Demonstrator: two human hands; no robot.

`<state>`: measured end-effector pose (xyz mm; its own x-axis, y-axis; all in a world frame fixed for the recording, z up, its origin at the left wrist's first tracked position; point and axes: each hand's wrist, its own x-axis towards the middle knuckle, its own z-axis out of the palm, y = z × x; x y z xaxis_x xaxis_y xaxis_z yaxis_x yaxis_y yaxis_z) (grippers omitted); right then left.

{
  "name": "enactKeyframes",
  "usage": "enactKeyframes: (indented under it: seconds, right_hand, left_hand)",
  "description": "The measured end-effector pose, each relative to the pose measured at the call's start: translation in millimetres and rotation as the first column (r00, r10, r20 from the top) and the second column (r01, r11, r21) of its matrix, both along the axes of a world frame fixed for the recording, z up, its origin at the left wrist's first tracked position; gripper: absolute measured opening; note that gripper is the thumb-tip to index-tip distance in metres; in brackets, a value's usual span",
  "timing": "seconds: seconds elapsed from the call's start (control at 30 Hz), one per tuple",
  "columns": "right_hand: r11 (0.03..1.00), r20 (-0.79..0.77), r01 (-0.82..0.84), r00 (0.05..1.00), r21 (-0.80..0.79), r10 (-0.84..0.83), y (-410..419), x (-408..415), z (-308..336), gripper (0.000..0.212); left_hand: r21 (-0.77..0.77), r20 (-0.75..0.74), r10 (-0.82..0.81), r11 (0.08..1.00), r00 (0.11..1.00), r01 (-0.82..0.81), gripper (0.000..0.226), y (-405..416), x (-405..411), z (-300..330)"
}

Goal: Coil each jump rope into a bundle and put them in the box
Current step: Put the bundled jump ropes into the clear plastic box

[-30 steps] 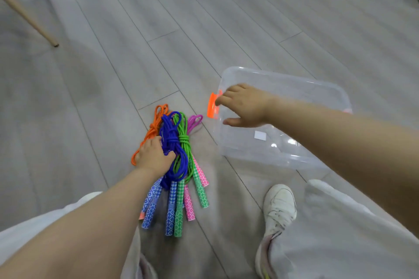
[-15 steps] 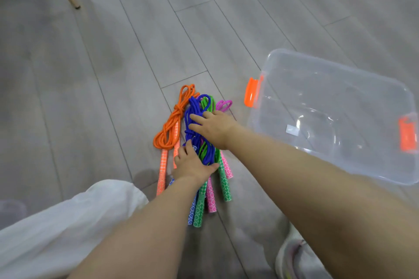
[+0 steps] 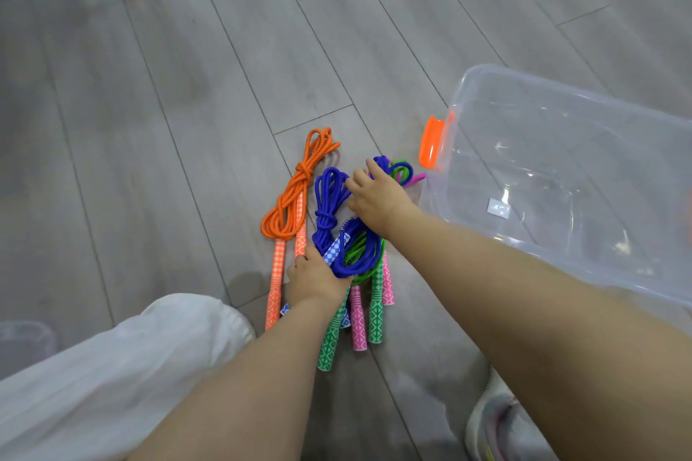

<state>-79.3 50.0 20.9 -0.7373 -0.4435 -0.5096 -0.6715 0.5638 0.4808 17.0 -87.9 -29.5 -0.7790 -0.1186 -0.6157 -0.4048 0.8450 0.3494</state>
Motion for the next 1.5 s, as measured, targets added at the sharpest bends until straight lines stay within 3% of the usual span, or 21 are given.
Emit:
enactKeyframes:
  seconds: [0.13,0.27,0.33,0.47,0.6,0.7,0.87,1.07,1.17,1.33,1.43,1.5]
  right_hand:
    - [0.993,0.057,0.054,0.997,-0.101,-0.049,8.8,0.3,15.9,0.035]
    - [0.984,0.003,0.043,0.999,-0.176,-0.043,14.8,-2.0,44.5,0.032]
    - [0.983,-0.041,0.003,0.999,-0.181,-0.011,20.0,-2.7,64.2,0.031]
    - [0.961,-0.117,-0.108,0.99,-0.253,0.081,40.1,-4.3,107.3,0.025]
    - [0.941,-0.219,-0.214,0.963,-0.263,0.157,79.0,2.1,153.3,0.028]
    - [0.963,-0.225,-0.134,0.971,-0.233,0.081,118.3,17.2,175.7,0.034]
    - [0.95,-0.266,-0.043,0.963,-0.309,-0.043,188.4,55.8,192.1,0.022]
    - [0.912,-0.161,0.252,0.935,-0.323,-0.315,261.0,105.7,191.8,0.035]
    - [0.849,-0.11,0.38,0.889,-0.367,-0.445,289.3,124.9,172.8,0.036]
    - [0.709,0.017,0.57,0.784,-0.415,-0.621,324.8,146.6,128.6,0.037]
    - [0.659,0.105,0.628,0.752,-0.414,-0.651,335.8,153.1,102.9,0.037]
    - [0.615,0.171,0.667,0.724,-0.42,-0.669,338.9,153.9,88.6,0.033]
  left_hand:
    - [-0.024,-0.084,-0.036,0.999,0.996,0.034,0.079,-2.1,3.3,5.4]
    - [0.024,-0.141,-0.004,1.0,0.99,0.007,0.044,-4.5,-2.1,21.9]
    - [0.082,-0.133,-0.007,0.996,0.991,0.018,0.038,-4.3,-7.2,35.9]
    - [0.195,-0.176,-0.118,0.969,0.977,0.152,0.027,-2.0,-21.3,70.5]
    - [0.157,-0.24,-0.313,0.921,0.919,0.355,0.017,3.0,-42.7,113.5]
    - [0.125,-0.281,-0.507,0.823,0.815,0.555,0.017,17.8,-56.4,151.0]
    - [-0.051,-0.246,-0.755,0.636,0.608,0.77,0.024,63.9,-73.1,194.9]
    - [-0.2,-0.257,-0.839,0.531,0.479,0.823,0.037,122.8,-81.6,209.7]
    - [-0.283,-0.266,-0.872,0.478,0.41,0.832,0.039,155.3,-78.9,209.2]
    - [-0.29,-0.296,-0.914,0.362,0.277,0.886,0.029,196.5,-77.2,188.3]
    - [-0.3,-0.199,-0.961,0.245,0.19,0.922,0.034,214.4,-80.3,164.0]
    - [-0.278,-0.115,-0.975,0.214,0.188,0.937,0.038,222.3,-82.3,146.8]
